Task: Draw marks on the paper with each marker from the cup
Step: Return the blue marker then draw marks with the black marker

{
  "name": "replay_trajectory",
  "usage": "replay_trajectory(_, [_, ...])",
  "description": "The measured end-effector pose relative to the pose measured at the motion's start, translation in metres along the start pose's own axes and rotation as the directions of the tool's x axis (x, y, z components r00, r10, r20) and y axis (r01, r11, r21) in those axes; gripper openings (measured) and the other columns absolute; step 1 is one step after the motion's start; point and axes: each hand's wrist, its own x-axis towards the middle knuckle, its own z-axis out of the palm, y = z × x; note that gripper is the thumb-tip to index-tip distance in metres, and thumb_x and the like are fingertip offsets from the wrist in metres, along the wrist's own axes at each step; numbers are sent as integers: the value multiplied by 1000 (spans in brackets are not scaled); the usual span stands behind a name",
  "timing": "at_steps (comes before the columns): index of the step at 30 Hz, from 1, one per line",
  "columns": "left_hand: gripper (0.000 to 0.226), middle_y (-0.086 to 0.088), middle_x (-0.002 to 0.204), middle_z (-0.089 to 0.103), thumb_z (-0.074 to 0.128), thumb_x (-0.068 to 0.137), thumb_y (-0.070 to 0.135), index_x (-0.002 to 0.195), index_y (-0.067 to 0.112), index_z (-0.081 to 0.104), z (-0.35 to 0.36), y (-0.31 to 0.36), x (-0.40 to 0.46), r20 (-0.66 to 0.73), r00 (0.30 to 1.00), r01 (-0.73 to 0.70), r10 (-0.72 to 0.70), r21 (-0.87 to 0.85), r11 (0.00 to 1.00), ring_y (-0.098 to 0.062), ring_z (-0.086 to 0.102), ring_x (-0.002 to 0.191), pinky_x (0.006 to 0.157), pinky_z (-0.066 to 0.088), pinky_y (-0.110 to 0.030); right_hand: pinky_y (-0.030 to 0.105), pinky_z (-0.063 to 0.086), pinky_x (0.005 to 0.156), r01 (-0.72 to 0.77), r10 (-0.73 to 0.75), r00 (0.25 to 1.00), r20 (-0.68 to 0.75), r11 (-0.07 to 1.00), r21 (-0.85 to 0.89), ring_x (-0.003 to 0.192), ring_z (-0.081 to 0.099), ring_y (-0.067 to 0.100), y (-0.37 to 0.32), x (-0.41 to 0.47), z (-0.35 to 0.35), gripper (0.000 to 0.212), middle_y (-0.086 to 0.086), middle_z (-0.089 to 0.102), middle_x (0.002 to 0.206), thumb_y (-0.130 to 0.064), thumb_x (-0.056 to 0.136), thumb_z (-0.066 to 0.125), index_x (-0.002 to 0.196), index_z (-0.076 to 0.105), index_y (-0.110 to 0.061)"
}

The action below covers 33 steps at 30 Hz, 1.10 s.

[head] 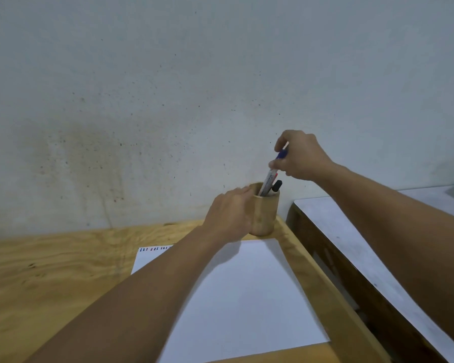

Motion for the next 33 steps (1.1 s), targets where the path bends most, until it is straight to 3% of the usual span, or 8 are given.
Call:
replay_trajectory(4, [42, -10, 132, 58, 55, 82, 7, 123, 6, 56, 4, -3, 0, -10, 1000, 25, -25, -70, 997, -32, 54, 117, 96, 45, -44, 28, 46, 60, -2, 3, 999, -54, 1000, 7, 74, 60, 22, 6, 8, 22, 37, 4, 63, 83, -40, 71, 83, 85, 62, -14])
replay_trajectory(9, [48, -3, 145, 48, 57, 83, 8, 130, 13, 53, 9, -8, 4, -2, 998, 59, -60, -128, 990, -29, 51, 126, 101, 45, -41, 33, 57, 67, -28, 30, 999, -35, 998, 59, 69, 67, 22, 16, 17, 42, 29, 8, 75, 85, -38, 86, 69, 80, 78, -11])
replay_trajectory(13, [52, 1, 148, 44, 56, 83, 5, 134, 16, 49, 11, -10, 5, -9, 997, 74, -76, -148, 986, -27, 49, 127, 102, 46, -39, 25, 53, 67, -35, 36, 999, -15, 997, 76, 70, 66, 20, 20, 20, 51, 28, 10, 75, 95, -30, 92, 64, 97, 76, -6])
replay_trajectory(17, [56, 2, 147, 44, 55, 83, 3, 136, 19, 47, 12, -12, 6, -11, 997, 66, -70, -191, 979, -25, 50, 128, 102, 46, -40, 9, 49, 54, -33, 60, 995, -84, 957, 290, 65, 68, 11, 25, 12, 46, 19, 8, 73, 91, -18, 95, 58, 108, 68, -10])
replay_trajectory(20, [61, 1, 147, 44, 54, 79, -1, 136, 21, 47, 13, -14, 6, -6, 998, 61, -63, -210, 976, -26, 50, 128, 102, 46, -42, 29, 57, 68, -109, 137, 988, -69, 945, 310, 77, 64, 14, 32, 2, 40, 14, 1, 68, 86, -11, 84, 56, 88, 67, -17])
replay_trajectory(24, [61, 1, 148, 43, 54, 80, -1, 136, 20, 46, 13, -15, 5, -4, 997, 76, -79, -237, 968, -23, 46, 132, 106, 43, -39, 28, 51, 68, -198, 152, 971, 185, 946, 256, 80, 61, 16, 38, -16, 44, 11, 2, 68, 87, -9, 79, 67, 87, 72, -15])
replay_trajectory(28, [58, -1, 148, 43, 55, 84, 1, 138, 19, 44, 13, -12, 5, 10, 995, 94, -94, -235, 967, -25, 47, 131, 105, 43, -37, 34, 53, 80, -215, 166, 969, 182, 931, 297, 94, 63, 25, 43, -19, 54, 21, 7, 70, 103, -9, 82, 74, 103, 74, -7])
replay_trajectory(33, [60, 2, 150, 40, 56, 83, 2, 139, 19, 44, 14, -13, 5, 32, 994, 111, -106, -227, 968, -23, 45, 133, 106, 43, -40, 35, 44, 90, -215, 145, 966, 215, 913, 347, 110, 56, 22, 47, -17, 55, 19, 3, 66, 113, -8, 79, 71, 93, 76, -21])
